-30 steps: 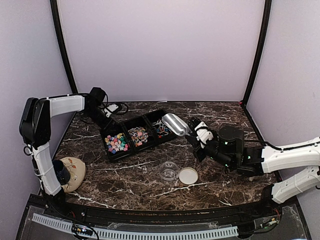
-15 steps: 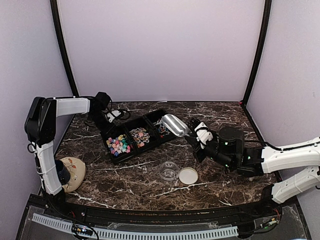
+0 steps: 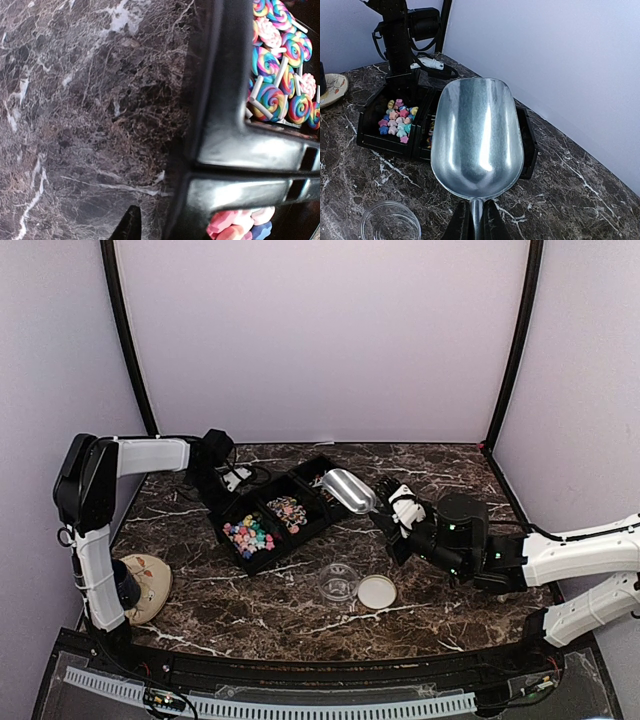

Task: Pack the candies
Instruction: Pick up the plate from the center of the board, then scoop the fake candies from the plate.

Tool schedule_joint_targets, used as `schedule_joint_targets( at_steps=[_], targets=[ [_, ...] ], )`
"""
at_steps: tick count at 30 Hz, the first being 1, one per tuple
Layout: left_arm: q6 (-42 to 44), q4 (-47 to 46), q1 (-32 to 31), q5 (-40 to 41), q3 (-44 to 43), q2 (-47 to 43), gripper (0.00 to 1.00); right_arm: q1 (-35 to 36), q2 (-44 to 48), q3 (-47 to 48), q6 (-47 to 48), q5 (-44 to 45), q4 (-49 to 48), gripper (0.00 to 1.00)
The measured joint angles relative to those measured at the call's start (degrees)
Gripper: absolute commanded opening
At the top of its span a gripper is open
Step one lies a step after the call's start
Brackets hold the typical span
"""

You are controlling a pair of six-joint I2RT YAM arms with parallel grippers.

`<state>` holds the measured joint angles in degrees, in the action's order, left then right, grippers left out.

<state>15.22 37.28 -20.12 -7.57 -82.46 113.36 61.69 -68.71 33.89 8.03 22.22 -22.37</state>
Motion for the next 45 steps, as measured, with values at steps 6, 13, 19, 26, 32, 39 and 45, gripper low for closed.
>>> schedule_joint_targets(
  at_steps=[6, 13, 19, 26, 32, 39, 45],
  targets=[
    [-1.6, 1.1, -0.1, 1.0, 0.0, 0.7, 0.27, 0.0, -0.1, 0.0, 0.0, -0.2, 0.0, 0.0],
    [-1.2, 2.6, 0.0, 1.0, -1.1, 1.8, 0.15, 0.0, -0.5, 0.0, 0.0, -0.2, -0.3, 0.0],
    [-1.7, 3.4, -0.5, -0.5, -1.3, 2.1, 0.0, 0.0, -0.6, 0.0, 0.0, -0.2, -0.3, 0.0],
    [-3.3, 3.6, -0.8, -2.0, -1.8, 2.4, 0.0, 0.0, -0.6, 0.0, 0.0, -0.2, -0.3, 0.0],
    [-8.1, 3.1, -0.8, -4.7, -1.6, 2.4, 0.0, 0.0, -0.6, 0.0, 0.3, -0.1, -0.3, 0.0],
    [-17.4, -2.1, -0.7, -11.9, 3.2, 0.7, 0.0, 0.0, -0.6, 2.2, 0.2, -0.1, 3.8, 0.0],
    [-26.2, -9.8, -1.2, -19.7, 9.9, -1.7, 0.0, 0.0, -1.7, 15.4, -1.1, -0.7, 15.8, 0.0]
  ],
)
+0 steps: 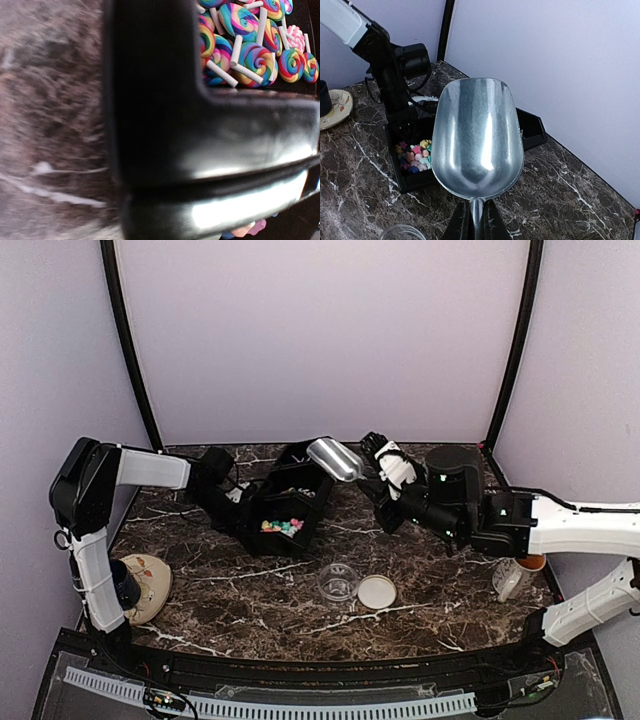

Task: Pack the candies
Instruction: Scoop the fake candies from the plate.

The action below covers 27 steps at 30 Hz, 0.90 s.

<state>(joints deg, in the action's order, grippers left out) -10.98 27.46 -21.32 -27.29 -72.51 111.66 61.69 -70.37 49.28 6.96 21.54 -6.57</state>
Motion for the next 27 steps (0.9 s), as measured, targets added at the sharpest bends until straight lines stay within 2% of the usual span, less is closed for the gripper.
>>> schedule_joint_targets(
  at_steps=[4, 13, 19, 27],
  targets=[
    [-5.2, -4.6, -1.7, -1.5, 3.1, -1.2, 0.0, 0.0, -2.6, 9.4, -0.8, -1.0, 6.8, 0.0],
    [-13.4, -10.0, -4.0, -3.5, 10.9, -7.3, 0.0, 0.0, -14.9, 32.0, -1.5, -1.8, 33.3, 0.0],
    [-12.5, -5.4, -4.6, 3.3, 11.2, -11.8, 0.0, 0.4, -20.2, 39.6, -0.6, -1.9, 47.4, 0.0],
    [-7.8, 0.8, -6.1, 15.1, 9.5, -11.9, 0.0, 1.7, -28.8, 45.2, 2.2, -2.2, 57.3, 0.0]
  ],
)
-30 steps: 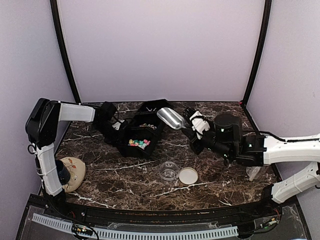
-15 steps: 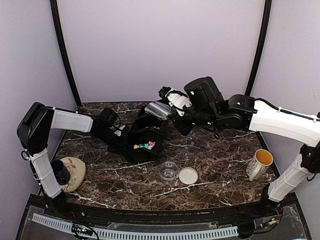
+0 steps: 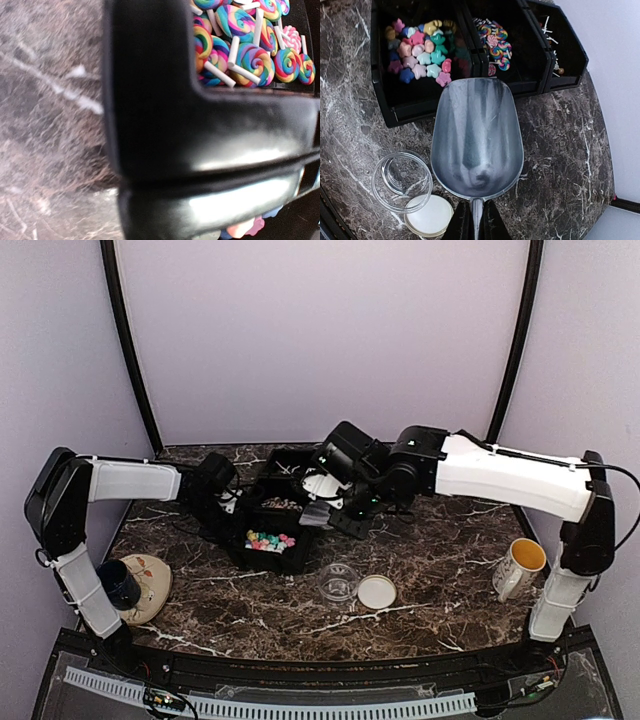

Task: Pack the candies
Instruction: Scoop the fake candies from the plate.

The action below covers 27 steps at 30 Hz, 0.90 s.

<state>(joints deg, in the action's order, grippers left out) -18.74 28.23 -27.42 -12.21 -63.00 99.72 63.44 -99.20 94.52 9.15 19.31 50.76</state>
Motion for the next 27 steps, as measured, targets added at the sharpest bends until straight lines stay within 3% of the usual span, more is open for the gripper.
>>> schedule_joint_targets(
  at_steps=[11, 27],
  targets=[
    [3.5, 3.7, -3.0, 9.9, -0.4, 0.0, 0.0, 1.1, -9.5, 7.8, 1.6, -2.9, 7.0, 0.0],
    [3.9, 4.9, -3.5, 14.3, -1.7, 0.0, 0.0, 3.0, -20.1, 15.8, 2.8, -6.4, 9.9, 0.0]
  ],
)
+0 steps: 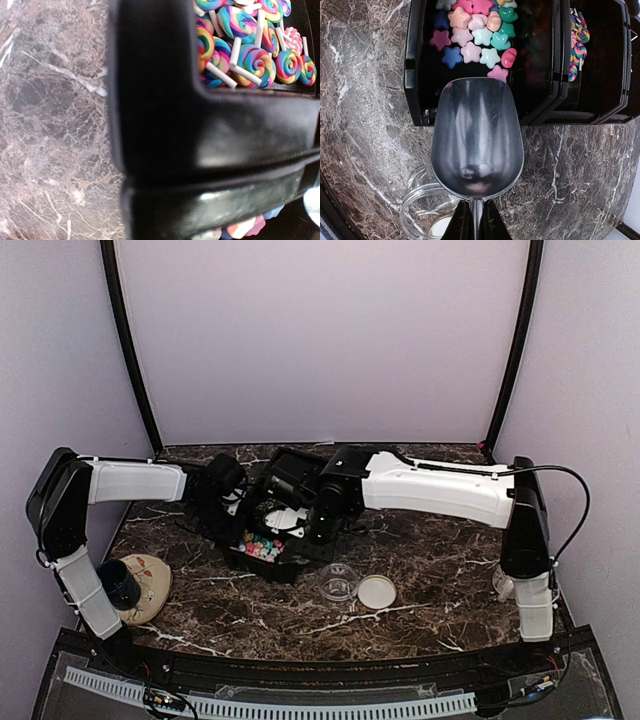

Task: Pack the candies
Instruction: Scoop the fake candies from the plate.

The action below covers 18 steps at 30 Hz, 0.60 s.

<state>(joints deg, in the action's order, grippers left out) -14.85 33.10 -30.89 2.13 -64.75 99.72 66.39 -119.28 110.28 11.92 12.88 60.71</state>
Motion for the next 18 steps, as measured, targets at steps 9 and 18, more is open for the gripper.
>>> schedule_joint_targets(
  at_steps=[9, 18],
  targets=[
    [1.5, 0.0, -1.6, 3.1, -0.8, -0.5, 0.0, 0.0, -7.2, 8.6, 0.0, 0.0, 2.1, 0.0],
    [3.1, -0.3, -2.8, 5.0, -0.5, -2.2, 0.0, 0.0, -10.6, 13.1, 0.7, -0.7, 1.7, 0.0]
  ],
)
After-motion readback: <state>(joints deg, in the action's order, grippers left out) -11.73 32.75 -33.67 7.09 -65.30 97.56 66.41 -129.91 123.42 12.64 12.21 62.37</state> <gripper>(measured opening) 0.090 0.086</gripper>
